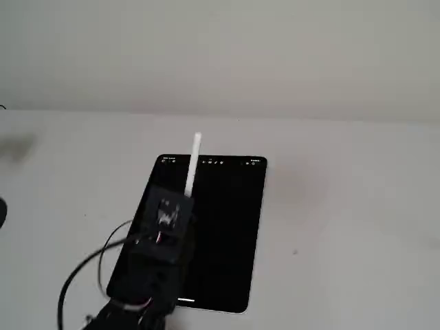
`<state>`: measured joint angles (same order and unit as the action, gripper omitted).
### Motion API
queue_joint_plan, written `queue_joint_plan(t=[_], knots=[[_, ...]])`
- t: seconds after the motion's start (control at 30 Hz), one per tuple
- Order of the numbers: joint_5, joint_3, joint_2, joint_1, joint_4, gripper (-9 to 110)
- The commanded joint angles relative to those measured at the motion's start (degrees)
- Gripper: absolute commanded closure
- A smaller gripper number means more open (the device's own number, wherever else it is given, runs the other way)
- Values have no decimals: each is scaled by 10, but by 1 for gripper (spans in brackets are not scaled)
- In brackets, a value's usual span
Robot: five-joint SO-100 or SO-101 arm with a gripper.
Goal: Draw a line in the middle of the ipad using the apple pencil
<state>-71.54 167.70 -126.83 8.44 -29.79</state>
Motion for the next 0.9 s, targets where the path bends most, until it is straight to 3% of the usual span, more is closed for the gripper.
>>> queue_joint_plan(t=[0.0,0.4,0.63,0.87], knots=[[-46,-93,164,-11,-118,102],[-60,-238,330,3,-192,102],[-57,-268,443,29,-316,102],[-53,-332,513,49,-337,102]])
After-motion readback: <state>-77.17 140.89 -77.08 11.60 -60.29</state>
